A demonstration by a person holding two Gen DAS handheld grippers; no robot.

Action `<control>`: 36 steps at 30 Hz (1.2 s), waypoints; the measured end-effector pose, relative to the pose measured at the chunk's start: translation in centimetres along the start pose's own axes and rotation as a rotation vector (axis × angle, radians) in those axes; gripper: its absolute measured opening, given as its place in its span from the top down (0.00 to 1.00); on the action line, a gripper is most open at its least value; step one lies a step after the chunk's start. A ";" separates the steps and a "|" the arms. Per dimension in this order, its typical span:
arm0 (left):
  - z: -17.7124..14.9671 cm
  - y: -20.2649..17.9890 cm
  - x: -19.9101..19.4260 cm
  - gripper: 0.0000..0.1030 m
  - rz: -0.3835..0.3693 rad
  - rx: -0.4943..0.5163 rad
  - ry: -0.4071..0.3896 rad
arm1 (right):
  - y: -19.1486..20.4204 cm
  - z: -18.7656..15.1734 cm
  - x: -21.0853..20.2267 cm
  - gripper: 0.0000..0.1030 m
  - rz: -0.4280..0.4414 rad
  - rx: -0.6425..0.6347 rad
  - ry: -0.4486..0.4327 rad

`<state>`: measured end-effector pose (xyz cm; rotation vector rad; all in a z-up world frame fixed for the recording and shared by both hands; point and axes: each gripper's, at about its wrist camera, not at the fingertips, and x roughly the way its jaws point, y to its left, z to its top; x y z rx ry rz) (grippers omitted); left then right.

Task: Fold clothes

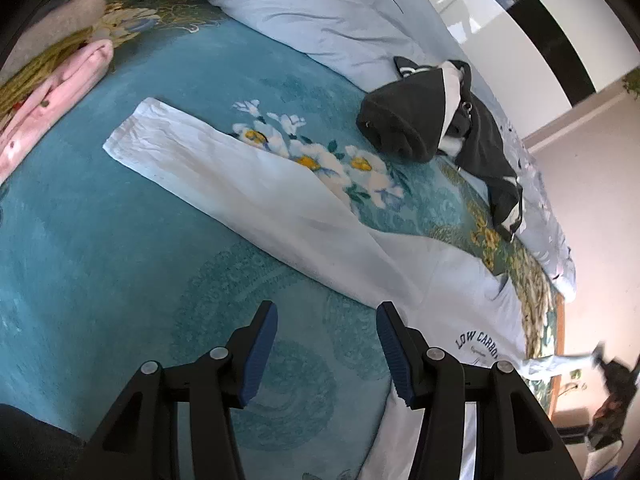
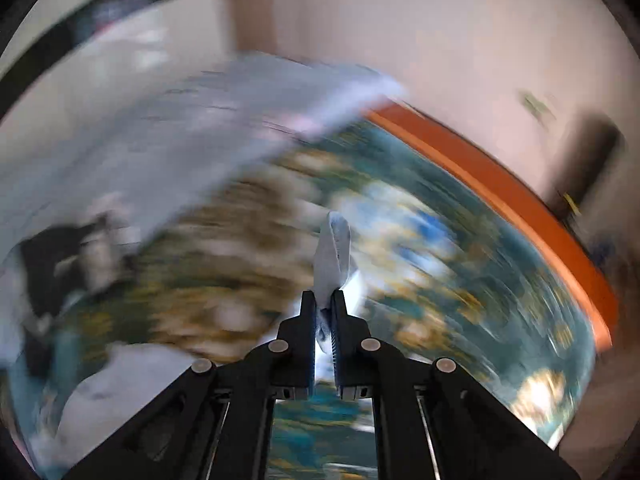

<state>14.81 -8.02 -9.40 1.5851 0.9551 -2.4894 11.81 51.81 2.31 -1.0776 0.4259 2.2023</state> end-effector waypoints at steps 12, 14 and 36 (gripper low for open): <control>0.7 3.2 -1.9 0.46 -0.045 -0.145 -0.096 | 33.6 -14.3 -3.6 0.93 0.548 -0.643 0.120; 0.8 3.9 -2.1 0.43 -0.054 -0.176 -0.105 | 35.9 -18.2 -0.7 0.93 0.524 -0.676 0.212; 2.0 3.6 0.5 0.41 -0.124 -0.189 -0.029 | 25.5 -15.3 4.6 0.63 0.410 -0.455 0.302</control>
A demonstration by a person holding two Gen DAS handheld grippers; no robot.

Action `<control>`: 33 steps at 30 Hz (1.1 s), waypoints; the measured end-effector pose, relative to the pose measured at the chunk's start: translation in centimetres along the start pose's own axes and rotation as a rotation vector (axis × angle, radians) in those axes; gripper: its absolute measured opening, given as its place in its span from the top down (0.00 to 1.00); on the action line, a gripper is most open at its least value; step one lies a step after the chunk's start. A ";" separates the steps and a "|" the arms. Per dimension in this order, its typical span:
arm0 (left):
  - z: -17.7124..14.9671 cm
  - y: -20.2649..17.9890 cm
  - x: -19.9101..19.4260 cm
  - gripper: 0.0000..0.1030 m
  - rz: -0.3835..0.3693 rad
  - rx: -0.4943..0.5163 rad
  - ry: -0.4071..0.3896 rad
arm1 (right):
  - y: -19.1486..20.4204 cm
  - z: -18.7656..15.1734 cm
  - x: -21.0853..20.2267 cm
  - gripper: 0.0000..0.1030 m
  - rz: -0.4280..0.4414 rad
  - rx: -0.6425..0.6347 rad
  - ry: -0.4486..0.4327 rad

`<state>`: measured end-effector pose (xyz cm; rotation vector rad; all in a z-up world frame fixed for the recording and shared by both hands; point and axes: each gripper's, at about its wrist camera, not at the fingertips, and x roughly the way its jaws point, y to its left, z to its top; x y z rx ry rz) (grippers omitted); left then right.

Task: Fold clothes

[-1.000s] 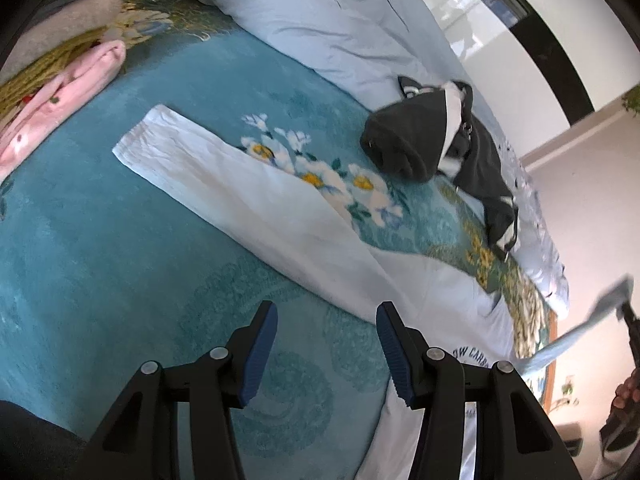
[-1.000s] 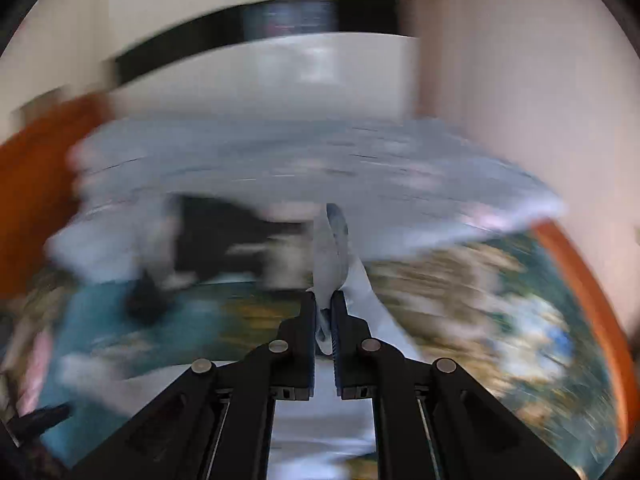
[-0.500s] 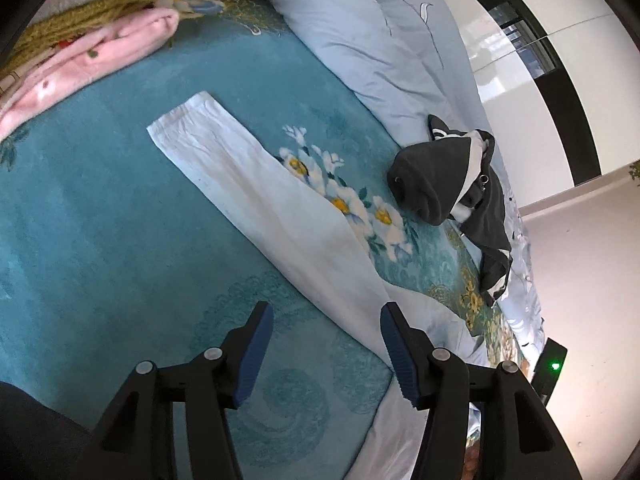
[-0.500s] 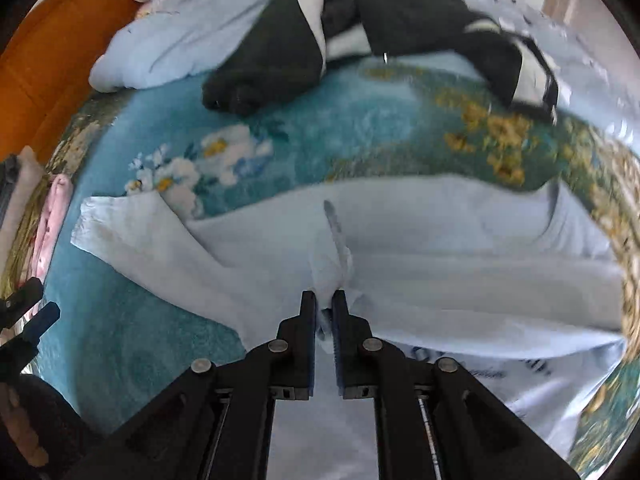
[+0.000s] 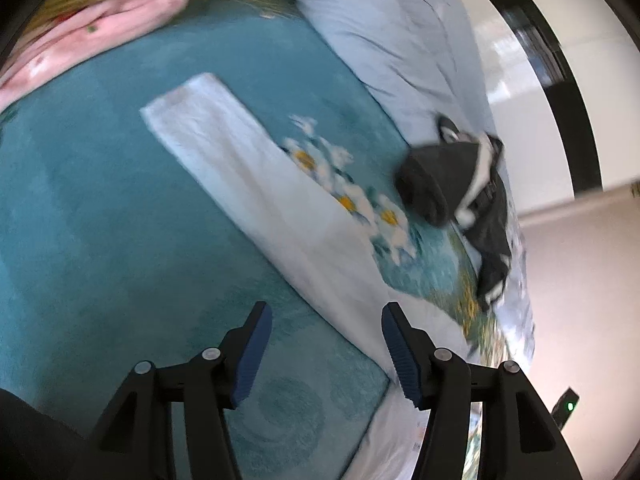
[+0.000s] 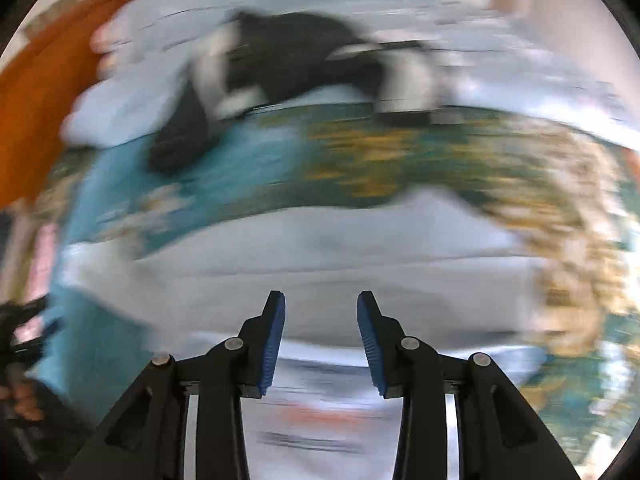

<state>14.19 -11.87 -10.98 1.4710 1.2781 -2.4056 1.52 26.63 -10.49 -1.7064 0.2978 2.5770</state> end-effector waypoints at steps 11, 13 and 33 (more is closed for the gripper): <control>-4.0 -15.4 9.5 0.41 -0.208 0.334 0.302 | -11.4 -0.9 -0.1 0.63 -0.127 0.259 0.060; -4.5 -15.6 11.2 0.41 -0.165 0.343 0.329 | -10.7 -1.0 0.3 0.63 -0.099 0.235 0.066; 6.2 2.7 -0.7 0.43 0.144 -0.153 -0.150 | -5.9 -2.4 -1.2 0.63 0.026 0.171 0.020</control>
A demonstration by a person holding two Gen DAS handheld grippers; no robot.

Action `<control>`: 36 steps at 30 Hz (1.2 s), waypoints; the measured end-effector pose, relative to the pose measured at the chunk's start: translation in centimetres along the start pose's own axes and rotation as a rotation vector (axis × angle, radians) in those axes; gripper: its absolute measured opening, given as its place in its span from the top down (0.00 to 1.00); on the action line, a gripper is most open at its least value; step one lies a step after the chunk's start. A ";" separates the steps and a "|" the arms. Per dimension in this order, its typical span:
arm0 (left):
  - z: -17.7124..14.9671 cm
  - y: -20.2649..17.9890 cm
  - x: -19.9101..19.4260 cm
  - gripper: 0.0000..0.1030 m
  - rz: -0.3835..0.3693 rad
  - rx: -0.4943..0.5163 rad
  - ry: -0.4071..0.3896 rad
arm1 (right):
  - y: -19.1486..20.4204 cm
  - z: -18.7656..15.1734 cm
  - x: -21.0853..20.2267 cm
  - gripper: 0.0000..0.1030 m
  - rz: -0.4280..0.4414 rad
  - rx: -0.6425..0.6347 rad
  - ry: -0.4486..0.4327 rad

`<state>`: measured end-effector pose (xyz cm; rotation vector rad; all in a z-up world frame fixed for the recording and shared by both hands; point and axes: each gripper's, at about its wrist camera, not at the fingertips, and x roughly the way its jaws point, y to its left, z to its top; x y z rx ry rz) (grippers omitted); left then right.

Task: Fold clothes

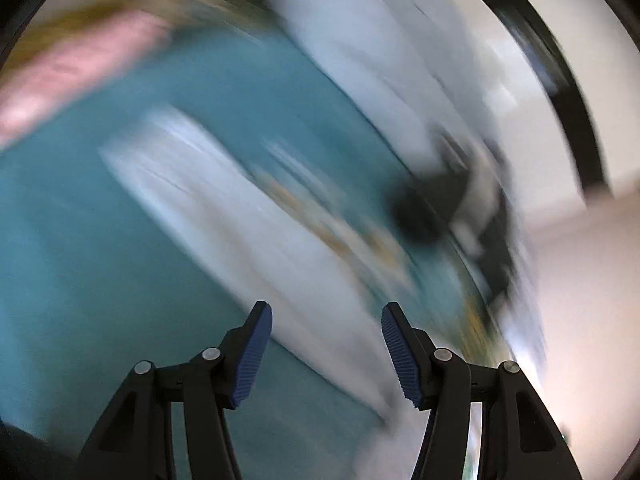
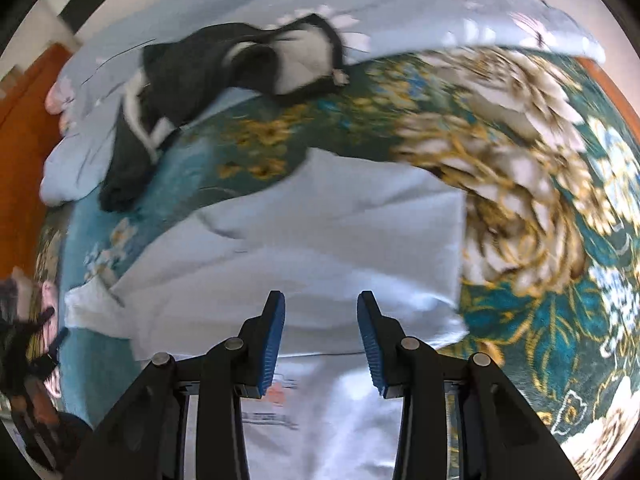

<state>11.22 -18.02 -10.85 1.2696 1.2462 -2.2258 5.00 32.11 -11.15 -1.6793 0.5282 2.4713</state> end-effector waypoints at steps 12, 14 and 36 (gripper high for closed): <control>6.4 7.6 5.1 0.48 0.088 -0.158 0.030 | 8.6 -2.3 2.8 0.63 0.027 -0.129 0.101; 6.6 7.4 5.6 0.63 0.079 -0.136 0.028 | 10.0 -2.8 2.9 0.63 0.031 -0.156 0.118; -3.6 -17.9 -7.3 0.97 -0.519 0.523 -0.074 | 6.5 -3.3 0.9 0.63 0.073 -0.056 0.066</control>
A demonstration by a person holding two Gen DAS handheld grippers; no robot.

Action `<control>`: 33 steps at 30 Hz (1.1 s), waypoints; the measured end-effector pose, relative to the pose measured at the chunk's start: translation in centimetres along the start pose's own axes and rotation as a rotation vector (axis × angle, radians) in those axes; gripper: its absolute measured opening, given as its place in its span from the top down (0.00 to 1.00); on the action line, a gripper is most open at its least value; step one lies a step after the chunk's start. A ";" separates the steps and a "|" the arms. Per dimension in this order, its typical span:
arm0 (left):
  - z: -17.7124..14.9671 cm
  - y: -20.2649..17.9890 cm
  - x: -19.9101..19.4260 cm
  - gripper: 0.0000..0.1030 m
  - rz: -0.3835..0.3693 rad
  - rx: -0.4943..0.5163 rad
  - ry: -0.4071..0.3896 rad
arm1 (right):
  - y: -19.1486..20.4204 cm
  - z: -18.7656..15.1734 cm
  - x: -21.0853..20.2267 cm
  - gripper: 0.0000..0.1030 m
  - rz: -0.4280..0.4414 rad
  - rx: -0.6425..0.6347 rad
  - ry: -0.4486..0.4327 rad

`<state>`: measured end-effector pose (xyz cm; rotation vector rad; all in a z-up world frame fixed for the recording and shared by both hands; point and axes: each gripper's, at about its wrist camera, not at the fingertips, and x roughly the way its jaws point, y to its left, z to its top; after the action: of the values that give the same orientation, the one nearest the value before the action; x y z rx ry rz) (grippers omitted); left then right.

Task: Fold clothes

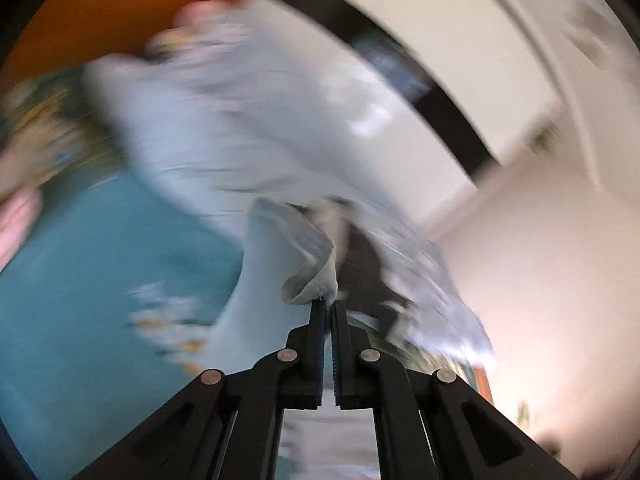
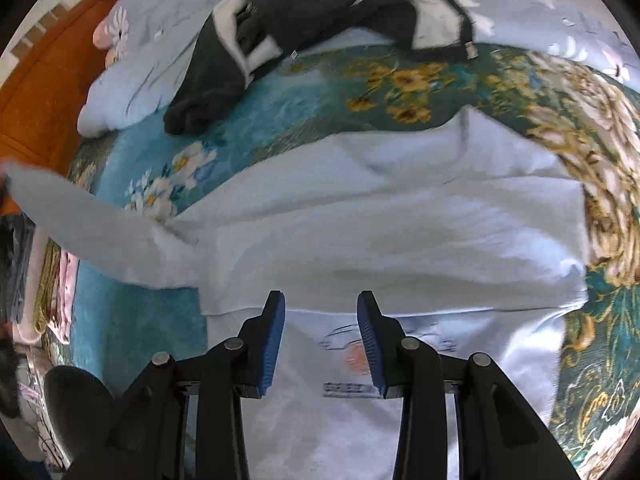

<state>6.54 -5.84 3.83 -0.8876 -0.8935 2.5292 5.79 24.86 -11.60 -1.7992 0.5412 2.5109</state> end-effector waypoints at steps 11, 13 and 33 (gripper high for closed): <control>-14.4 -13.5 16.9 0.97 -0.059 0.177 0.552 | -9.4 -2.1 -2.9 0.63 -0.035 0.176 -0.060; -15.8 -14.3 18.8 0.96 -0.042 0.185 0.616 | -11.3 -3.1 -3.2 0.63 -0.029 0.217 -0.052; -15.2 4.8 9.9 0.47 0.314 -0.121 0.509 | -9.7 -1.0 -1.9 0.56 0.102 0.203 -0.079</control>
<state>8.41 2.12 -13.03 -1.7267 -0.7899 2.3166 9.31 34.11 -12.75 -1.6336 0.8697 2.4711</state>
